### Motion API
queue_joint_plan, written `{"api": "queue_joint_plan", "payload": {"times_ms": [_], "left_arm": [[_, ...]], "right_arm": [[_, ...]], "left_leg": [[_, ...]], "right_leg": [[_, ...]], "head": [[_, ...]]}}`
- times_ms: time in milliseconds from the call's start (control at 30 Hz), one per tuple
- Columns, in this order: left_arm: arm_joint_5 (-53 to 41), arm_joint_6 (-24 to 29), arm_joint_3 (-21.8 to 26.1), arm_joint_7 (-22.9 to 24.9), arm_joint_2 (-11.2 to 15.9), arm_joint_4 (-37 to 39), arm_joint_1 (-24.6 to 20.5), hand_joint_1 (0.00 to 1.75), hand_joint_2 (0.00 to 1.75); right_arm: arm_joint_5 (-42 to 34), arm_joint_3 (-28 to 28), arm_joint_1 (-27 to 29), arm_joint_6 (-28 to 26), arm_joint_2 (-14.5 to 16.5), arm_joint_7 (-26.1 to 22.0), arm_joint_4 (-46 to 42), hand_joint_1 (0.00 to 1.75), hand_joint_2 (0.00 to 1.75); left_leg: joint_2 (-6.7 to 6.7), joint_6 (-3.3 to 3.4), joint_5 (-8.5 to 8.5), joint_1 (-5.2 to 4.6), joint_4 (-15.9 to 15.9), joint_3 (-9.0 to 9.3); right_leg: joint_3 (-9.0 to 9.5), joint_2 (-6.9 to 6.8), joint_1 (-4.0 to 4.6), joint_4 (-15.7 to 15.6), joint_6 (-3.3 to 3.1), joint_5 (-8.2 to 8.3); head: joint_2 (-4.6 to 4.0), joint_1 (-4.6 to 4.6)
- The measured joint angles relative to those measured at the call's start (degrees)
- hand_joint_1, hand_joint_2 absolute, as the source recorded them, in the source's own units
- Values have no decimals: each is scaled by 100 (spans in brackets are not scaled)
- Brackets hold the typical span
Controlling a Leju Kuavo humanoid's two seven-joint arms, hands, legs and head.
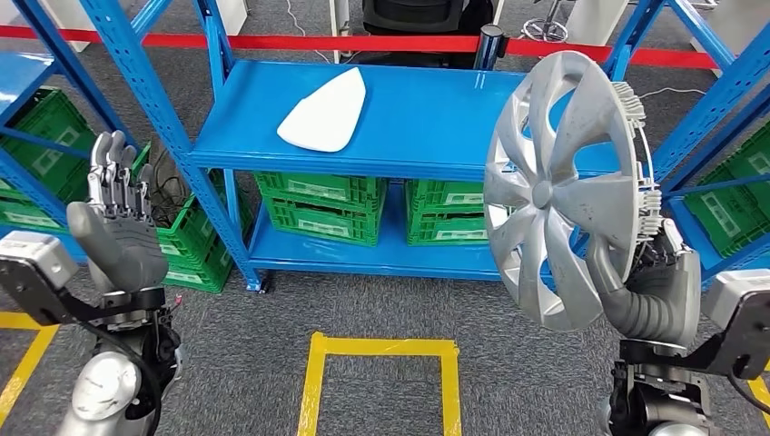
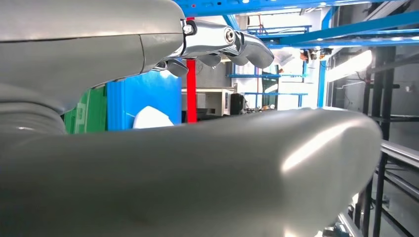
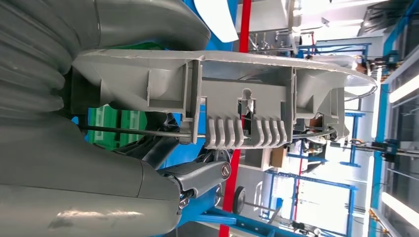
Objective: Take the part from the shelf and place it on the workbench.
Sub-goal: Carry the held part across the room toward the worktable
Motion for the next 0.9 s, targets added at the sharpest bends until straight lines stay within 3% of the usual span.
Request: {"api": "queue_joint_plan", "payload": {"times_ms": [67,167,200,233,300,367,400,433,500,567,667,733,833,867,900], "left_arm": [[-3,-4,0,0,-1,-21,-17,0,0],[2,-5,-1,-7,-2,-26,-37,0,0],[7,-5,-1,-10,-1,-26,-44,0,0],[12,-7,-1,-13,-1,-26,-52,0,0],[28,-13,-2,-13,0,-22,-61,0,0],[51,-21,-4,0,0,-13,-64,0,0],[65,-25,-7,14,0,-6,-67,0,0],[75,-32,-8,28,1,-1,-73,0,0],[91,-57,-12,61,2,6,-117,0,0],[103,-98,-14,86,3,6,-168,0,0],[120,-140,-14,113,14,11,-188,0,0],[123,-153,-14,122,18,13,-209,0,0],[125,-161,-15,132,17,21,-230,0,0],[125,-163,-15,135,17,27,-229,0,0],[125,-164,-16,139,17,33,-229,0,0]], "right_arm": [[-6,-4,-23,1,1,-22,-1,175,175],[-12,-9,-28,3,2,-49,-2,175,175],[-14,-11,-28,3,3,-52,-2,175,175],[-16,-14,-28,3,3,-59,-2,175,175],[-25,-17,-27,-1,5,-72,-2,175,175],[-46,-18,-13,-25,9,-76,0,175,175],[-60,-18,-1,-47,13,-76,1,175,175],[-73,-18,11,-72,16,-76,1,175,175],[-81,-18,33,-122,21,-84,1,175,175],[-67,-20,50,-166,23,-90,0,175,175],[-26,-22,86,-208,29,-70,0,175,175],[-9,-22,111,-218,30,-58,0,175,175],[-2,-22,131,-222,32,-55,0,175,175],[-2,-22,142,-223,32,-54,0,175,175],[-2,-22,151,-223,32,-52,0,175,175]], "left_leg": [[2,-63,63,-6,-2,-48],[9,-176,147,12,-15,-103],[10,-202,92,14,30,-143],[10,-220,-53,13,182,-214],[10,-242,-512,11,798,-446],[10,-260,-832,11,1397,-591],[11,-262,-850,11,1444,-536],[12,-256,-784,11,1277,-372],[11,-221,-601,4,536,155],[6,-165,-525,-14,24,485],[0,-65,-433,-38,-40,461],[9,4,-328,-13,-71,408],[19,58,-202,-6,-76,268],[20,59,-164,-9,-69,209],[19,55,-126,-10,-57,146]], "right_leg": [[271,1,35,-466,-68,72],[263,-4,62,-544,-178,160],[252,-12,54,-578,-215,212],[234,-22,42,-615,-257,266],[153,-34,37,-642,-313,356],[33,-33,45,-634,-330,439],[-32,-30,48,-624,-327,480],[-95,-26,49,-608,-317,518],[-219,-15,56,-552,-278,581],[-322,-13,68,-489,-220,639],[-408,-14,44,-486,-121,746],[-520,-8,30,-328,-56,581],[-816,-5,-6,621,17,-90],[-861,-5,-16,907,34,-224],[-825,-5,-22,1024,44,-259]], "head": [[0,13],[0,1],[0,-10],[0,-35],[0,-102],[0,-156],[0,-174],[0,-193],[0,-244],[0,-272],[0,-280],[0,-274],[0,-184],[0,-166],[0,-155]]}}
